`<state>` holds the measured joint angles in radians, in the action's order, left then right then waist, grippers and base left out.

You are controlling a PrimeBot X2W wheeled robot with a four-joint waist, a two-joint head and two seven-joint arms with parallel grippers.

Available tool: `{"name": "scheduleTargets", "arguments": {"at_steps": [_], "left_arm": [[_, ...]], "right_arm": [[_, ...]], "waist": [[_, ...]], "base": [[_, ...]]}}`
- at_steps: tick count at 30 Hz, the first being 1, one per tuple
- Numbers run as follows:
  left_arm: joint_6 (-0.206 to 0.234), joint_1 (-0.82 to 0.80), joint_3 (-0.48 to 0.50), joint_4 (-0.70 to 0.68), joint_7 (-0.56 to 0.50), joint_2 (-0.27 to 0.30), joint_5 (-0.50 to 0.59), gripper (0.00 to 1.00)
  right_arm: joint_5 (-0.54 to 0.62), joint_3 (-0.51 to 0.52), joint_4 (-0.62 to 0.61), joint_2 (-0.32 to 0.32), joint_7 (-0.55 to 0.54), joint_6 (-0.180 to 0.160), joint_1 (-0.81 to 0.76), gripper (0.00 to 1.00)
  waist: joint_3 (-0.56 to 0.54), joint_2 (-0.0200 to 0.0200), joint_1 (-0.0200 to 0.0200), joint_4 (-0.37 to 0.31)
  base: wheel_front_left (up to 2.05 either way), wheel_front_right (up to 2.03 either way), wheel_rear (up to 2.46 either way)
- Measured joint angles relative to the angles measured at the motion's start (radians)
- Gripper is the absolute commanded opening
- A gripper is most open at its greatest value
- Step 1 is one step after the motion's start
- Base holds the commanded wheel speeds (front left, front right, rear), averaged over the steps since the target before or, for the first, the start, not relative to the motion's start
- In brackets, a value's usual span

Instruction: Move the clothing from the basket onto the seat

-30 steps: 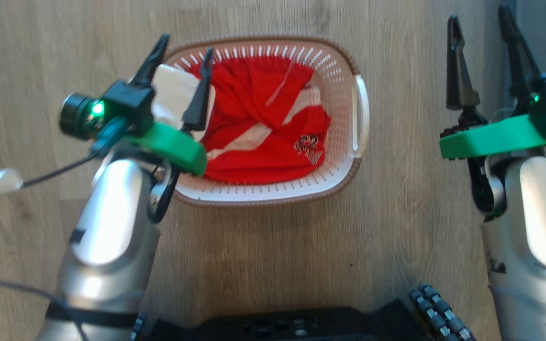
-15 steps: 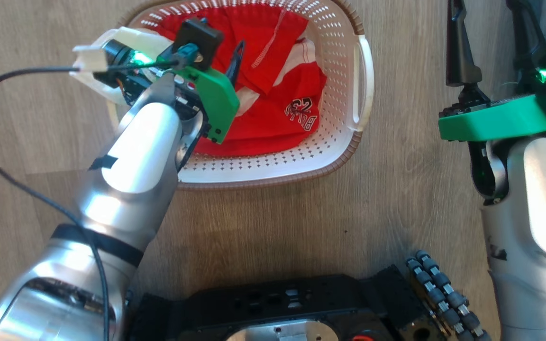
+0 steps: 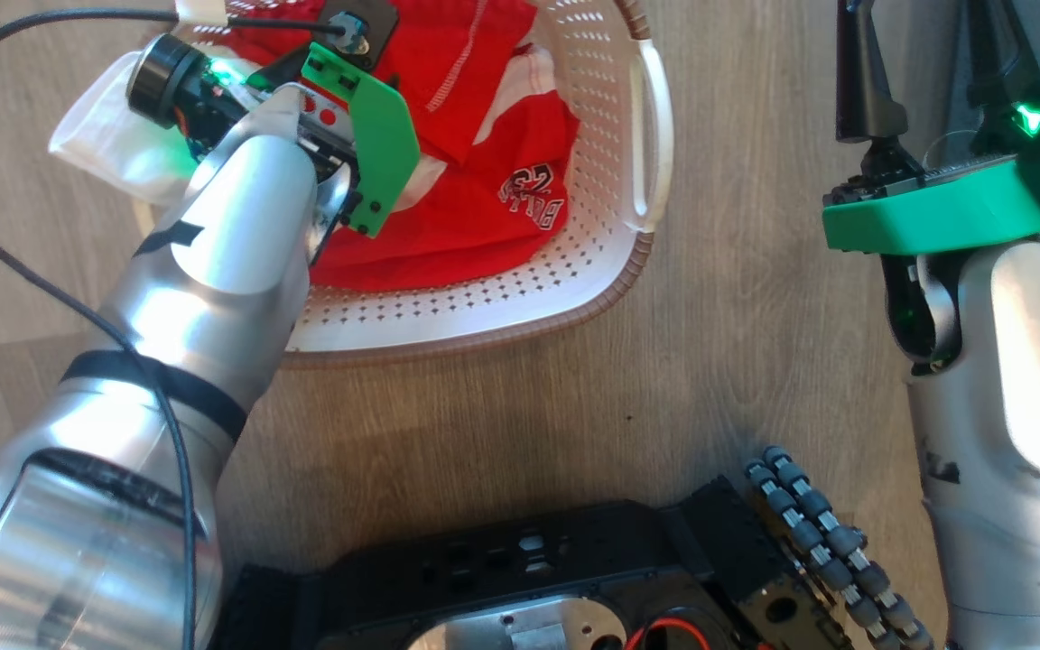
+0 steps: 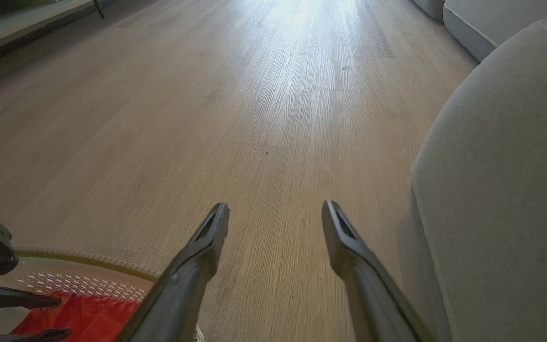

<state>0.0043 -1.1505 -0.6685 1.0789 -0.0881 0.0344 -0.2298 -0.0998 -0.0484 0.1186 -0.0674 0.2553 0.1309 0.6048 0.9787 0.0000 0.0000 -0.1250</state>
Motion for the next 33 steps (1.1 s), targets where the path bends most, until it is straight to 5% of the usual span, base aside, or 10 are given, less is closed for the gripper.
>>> {"name": "scheduleTargets", "arguments": {"at_steps": [20, 21, 22, 26, 33], "left_arm": [[0.011, -0.079, -0.042, 0.198, -0.027, 0.016, -0.008, 0.97], [0.011, -0.079, -0.042, 0.200, -0.030, 0.018, -0.008, 0.40], [0.012, -0.079, -0.044, 0.202, -0.034, 0.019, -0.008, 0.00], [0.006, -0.079, -0.047, 0.207, -0.030, 0.021, -0.017, 0.00], [-0.030, -0.041, 0.008, 0.152, 0.182, 0.010, -0.121, 0.00]], "right_arm": [[-0.070, -0.023, -0.014, 0.004, 0.000, 0.000, -0.004, 1.00], [-0.070, -0.023, -0.016, 0.004, 0.000, 0.000, -0.004, 1.00], [-0.070, -0.023, -0.016, 0.005, 0.000, 0.000, -0.004, 1.00], [-0.070, -0.018, -0.015, 0.005, 0.000, 0.000, -0.004, 1.00], [-0.059, 0.015, 0.007, 0.006, 0.000, 0.000, -0.041, 1.00]], "waist": [[0.058, 0.0000, 0.0000, -0.090], [0.060, 0.0000, 0.0000, -0.092], [0.061, 0.0000, 0.0000, -0.094], [0.053, 0.0000, 0.0001, -0.095], [-0.033, 0.0000, 0.0000, -0.061]], "base": [[0.00, 0.00, 0.00], [0.00, 0.00, 0.00], [0.00, 0.00, 0.00], [0.00, 0.00, 0.00], [0.00, 0.00, 0.00]]}}
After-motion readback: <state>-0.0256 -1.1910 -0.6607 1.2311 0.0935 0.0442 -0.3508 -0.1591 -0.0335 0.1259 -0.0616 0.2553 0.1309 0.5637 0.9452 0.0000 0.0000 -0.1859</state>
